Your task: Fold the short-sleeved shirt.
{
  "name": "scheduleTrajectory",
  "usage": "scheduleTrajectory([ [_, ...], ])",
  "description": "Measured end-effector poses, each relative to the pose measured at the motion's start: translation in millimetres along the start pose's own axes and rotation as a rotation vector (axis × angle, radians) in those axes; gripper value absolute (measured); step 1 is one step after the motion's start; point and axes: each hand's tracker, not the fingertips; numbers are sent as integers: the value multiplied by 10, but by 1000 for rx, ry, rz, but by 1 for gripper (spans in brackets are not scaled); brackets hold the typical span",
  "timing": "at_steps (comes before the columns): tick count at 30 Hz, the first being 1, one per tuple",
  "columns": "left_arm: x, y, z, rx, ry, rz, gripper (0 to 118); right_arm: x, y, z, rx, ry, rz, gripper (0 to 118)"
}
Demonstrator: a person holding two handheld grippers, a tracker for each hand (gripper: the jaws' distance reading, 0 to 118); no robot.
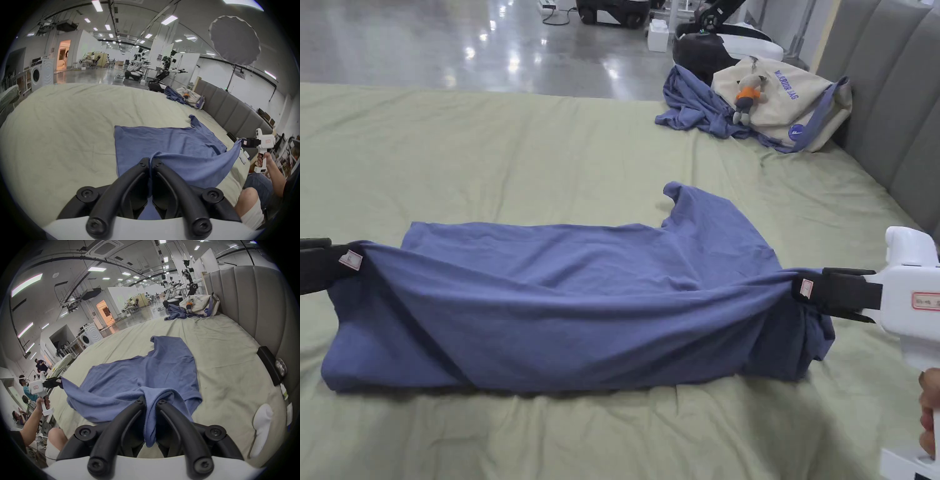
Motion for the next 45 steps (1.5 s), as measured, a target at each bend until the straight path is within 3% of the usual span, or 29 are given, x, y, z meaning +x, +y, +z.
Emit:
scheduleTrajectory([
  [13,-156,-202,-527,-92,90,-59,5,141,-72,-707,-78,-80,47,9],
  [18,-62,-293,-610,-98,163,-157,6,110,-134,-845,-83,-119,95,9],
  [19,-40,-305,-623,-95,170,-178,17,105,-140,-871,-86,-126,97,10],
  [20,-109,-302,-675,-91,161,-185,38,93,-143,-902,-87,-136,96,12],
  [21,-116,-294,-675,-82,155,-181,47,75,-136,-918,-91,-144,99,19],
  [23,-101,-253,-664,-76,166,-181,53,28,-97,-884,-72,-166,120,24],
  [24,-82,-229,-631,-54,226,-220,66,-3,-61,-821,-46,-171,125,38],
  [25,-57,-210,-565,-27,241,-243,80,-43,-25,-731,-2,-166,128,69],
  [26,-17,-181,-438,18,226,-252,80,-124,9,-575,64,-170,157,97],
  [27,41,-165,-253,81,206,-249,80,-217,26,-386,153,-179,206,103],
  [30,263,-207,380,262,194,-255,80,-546,-90,243,373,-186,290,107],
  [32,475,-364,859,339,194,-244,84,-740,-268,673,465,-158,297,111],
  [36,765,-851,1547,425,227,-207,88,-1110,-780,1253,551,-247,276,111],
  [38,830,-1086,1723,417,294,-182,86,-1212,-1057,1396,548,-276,289,103],
  [39,856,-1219,1800,407,321,-168,73,-1246,-1223,1441,556,-291,302,77],
  [40,855,-1334,1854,426,315,-173,34,-1277,-1344,1486,581,-314,312,28],
  [41,851,-1415,1890,443,313,-161,0,-1286,-1433,1488,573,-361,313,2],
  [42,837,-1515,1916,510,375,-119,0,-1285,-1560,1516,606,-393,298,2],
  [44,814,-1589,1938,463,355,-127,0,-1156,-1632,1522,547,-271,245,2],
  [45,808,-1596,1923,430,361,-113,0,-1142,-1660,1497,531,-288,217,2],
])
